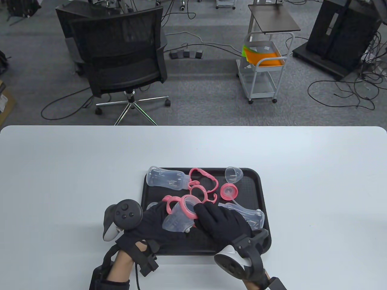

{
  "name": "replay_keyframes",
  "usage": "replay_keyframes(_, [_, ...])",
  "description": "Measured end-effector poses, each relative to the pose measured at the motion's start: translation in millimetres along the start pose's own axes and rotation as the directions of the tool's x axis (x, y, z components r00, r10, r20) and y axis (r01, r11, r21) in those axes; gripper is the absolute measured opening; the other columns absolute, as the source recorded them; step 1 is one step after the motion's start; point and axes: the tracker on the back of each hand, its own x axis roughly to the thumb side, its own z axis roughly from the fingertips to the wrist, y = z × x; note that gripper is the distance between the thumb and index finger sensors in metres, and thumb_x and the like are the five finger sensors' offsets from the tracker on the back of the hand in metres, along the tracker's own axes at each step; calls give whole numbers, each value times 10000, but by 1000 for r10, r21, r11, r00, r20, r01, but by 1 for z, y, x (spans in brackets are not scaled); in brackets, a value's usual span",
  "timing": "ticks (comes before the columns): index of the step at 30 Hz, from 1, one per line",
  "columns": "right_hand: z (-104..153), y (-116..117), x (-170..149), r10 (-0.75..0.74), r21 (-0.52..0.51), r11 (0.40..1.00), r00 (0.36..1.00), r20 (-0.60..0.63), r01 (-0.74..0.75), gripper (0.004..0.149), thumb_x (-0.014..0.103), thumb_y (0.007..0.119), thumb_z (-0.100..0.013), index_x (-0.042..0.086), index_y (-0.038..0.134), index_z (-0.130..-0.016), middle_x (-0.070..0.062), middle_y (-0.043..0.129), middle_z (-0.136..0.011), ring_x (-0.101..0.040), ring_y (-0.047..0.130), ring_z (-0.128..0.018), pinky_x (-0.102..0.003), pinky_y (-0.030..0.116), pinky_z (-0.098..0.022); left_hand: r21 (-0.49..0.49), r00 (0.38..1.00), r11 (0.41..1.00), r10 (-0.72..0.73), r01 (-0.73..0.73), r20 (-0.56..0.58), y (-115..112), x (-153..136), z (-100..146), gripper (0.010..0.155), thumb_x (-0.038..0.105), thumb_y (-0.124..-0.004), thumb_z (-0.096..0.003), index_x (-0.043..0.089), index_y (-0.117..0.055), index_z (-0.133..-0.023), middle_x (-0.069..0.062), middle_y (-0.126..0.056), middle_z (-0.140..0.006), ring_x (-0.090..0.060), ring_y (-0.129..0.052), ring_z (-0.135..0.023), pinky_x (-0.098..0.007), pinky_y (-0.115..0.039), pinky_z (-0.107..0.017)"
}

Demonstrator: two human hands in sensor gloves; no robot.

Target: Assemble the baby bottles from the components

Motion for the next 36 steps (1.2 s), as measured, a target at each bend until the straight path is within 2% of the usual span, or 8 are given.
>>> replay_keyframes(6, [0, 2, -2, -106, 48, 993, 994, 1, 106, 573, 475, 902, -376, 294, 810, -912, 13, 922, -859, -213, 1058, -637, -350, 962, -406, -1, 999, 999, 48, -48, 21, 1, -3, 0, 996, 622, -1105, -308, 227, -621, -1084, -62, -722, -1025, -361, -912, -906, -747, -535, -736])
replay_keyframes(11, [-1, 0, -5, -152, 61, 987, 988, 12, 151, 661, 542, 839, -371, 287, 724, -970, 1, 877, -909, -246, 1030, -693, -396, 941, -453, 41, 997, 996, 75, -76, 31, 5, -5, 1, 992, 594, -1121, -298, 267, -611, -1084, -36, -729, -1062, -343, -866, -943, -709, -553, -746])
replay_keyframes(14, [-4, -6, -13, -199, 29, 979, 979, -39, 200, 652, 544, 818, -381, 278, 727, -969, -16, 880, -904, -261, 1026, -693, -411, 935, -455, 78, 995, 993, 89, -92, 46, 9, -6, 3, 988, 593, -1129, -286, 278, -624, -1075, -18, -772, -1052, -337, -870, -943, -701, -569, -739])
replay_keyframes(18, [-9, -12, -29, -146, 17, 989, 978, -148, 150, 638, 537, 833, -383, 254, 767, -950, -38, 909, -870, -261, 1047, -654, -401, 953, -414, 121, 990, 983, 128, -135, 64, 14, -8, 5, 980, 581, -1137, -284, 303, -620, -1068, 27, -753, -1060, -333, -829, -961, -712, -531, -743])
replay_keyframes(21, [-14, -9, -42, -66, 115, 989, 973, -222, 93, 619, 535, 864, -366, 220, 840, -898, -52, 971, -787, -246, 1092, -551, -363, 980, -317, 148, 983, 973, 167, -176, 70, 17, -11, 7, 978, 578, -1138, -285, 307, -620, -1070, 27, -746, -1064, -340, -814, -966, -723, -512, -742])
replay_keyframes(26, [-15, 6, -53, 41, 315, 948, 961, -274, 49, 599, 536, 891, -351, 180, 912, -832, -72, 1034, -682, -213, 1133, -398, -301, 995, -182, 194, 980, 960, 192, -200, 60, 21, -16, 9, 970, 564, -1138, -288, 316, -621, -1071, 31, -743, -1069, -341, -802, -979, -720, -511, -742])
replay_keyframes(30, [-12, 20, -53, 115, 486, 874, 959, -258, 26, 598, 536, 899, -344, 177, 921, -823, -70, 1043, -664, -203, 1133, -372, -287, 990, -161, 212, 975, 952, 215, -220, 47, 24, -19, 10, 968, 551, -1137, -296, 320, -612, -1075, 35, -732, -1081, -371, -773, -997, -727, -507, -741])
replay_keyframes(36, [-8, 36, -51, 169, 600, 800, 962, -214, -7, 609, 540, 913, -333, 176, 924, -821, -71, 1048, -656, -187, 1138, -351, -264, 990, -136, 228, 976, 950, 216, -215, 21, 25, -22, 11, 967, 536, -1133, -306, 331, -595, -1083, 44, -714, -1097, -381, -740, -1024, -728, -489, -747])
